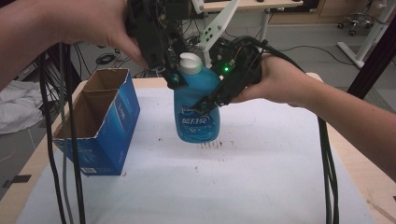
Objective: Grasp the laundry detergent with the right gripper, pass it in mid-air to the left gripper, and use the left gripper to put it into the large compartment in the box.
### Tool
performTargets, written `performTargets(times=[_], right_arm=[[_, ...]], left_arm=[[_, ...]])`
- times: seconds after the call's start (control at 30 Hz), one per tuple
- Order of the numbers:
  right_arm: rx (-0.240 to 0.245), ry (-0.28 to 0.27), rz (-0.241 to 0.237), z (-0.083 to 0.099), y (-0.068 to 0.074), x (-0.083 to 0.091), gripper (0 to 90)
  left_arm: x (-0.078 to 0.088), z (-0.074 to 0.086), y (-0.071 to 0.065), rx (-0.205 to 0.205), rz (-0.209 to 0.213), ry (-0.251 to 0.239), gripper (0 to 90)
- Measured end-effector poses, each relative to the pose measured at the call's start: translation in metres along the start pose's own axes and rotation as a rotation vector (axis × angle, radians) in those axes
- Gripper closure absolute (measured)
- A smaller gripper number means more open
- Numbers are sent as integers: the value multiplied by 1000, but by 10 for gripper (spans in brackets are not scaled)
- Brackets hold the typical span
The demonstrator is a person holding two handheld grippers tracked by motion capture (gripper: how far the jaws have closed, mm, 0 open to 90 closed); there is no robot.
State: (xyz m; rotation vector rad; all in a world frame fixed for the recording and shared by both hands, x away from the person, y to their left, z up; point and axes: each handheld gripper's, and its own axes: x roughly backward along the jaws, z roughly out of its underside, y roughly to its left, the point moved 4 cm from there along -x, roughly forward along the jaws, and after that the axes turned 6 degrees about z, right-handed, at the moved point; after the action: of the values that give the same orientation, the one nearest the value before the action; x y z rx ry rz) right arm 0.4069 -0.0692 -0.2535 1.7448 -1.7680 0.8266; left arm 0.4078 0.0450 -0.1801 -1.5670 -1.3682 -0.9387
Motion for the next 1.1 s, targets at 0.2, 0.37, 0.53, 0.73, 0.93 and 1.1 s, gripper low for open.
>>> performTargets(times=[0.2, 0.37, 0.53, 0.73, 0.93, 1.1], right_arm=[[8, 11, -3, -3, -1, -2, 460], [8, 15, -10, -3, -1, -2, 460], [1, 18, -6, -1, -2, -1, 459], [-1, 19, -7, 0, -3, -1, 459], [-11, 23, -9, 1, -4, 0, 459], [4, 12, -5, 1, -6, -1, 459]], left_arm=[[-5, -4, 0, 1, -1, 9, 177], [-9, -5, 1, 0, -2, 23, 177], [-11, -7, 1, -3, 3, 14, 196], [-15, -6, 1, -1, 0, 18, 222], [-18, -6, 0, 1, -2, 16, 262], [-20, -6, 0, 9, 1, 18, 285]])
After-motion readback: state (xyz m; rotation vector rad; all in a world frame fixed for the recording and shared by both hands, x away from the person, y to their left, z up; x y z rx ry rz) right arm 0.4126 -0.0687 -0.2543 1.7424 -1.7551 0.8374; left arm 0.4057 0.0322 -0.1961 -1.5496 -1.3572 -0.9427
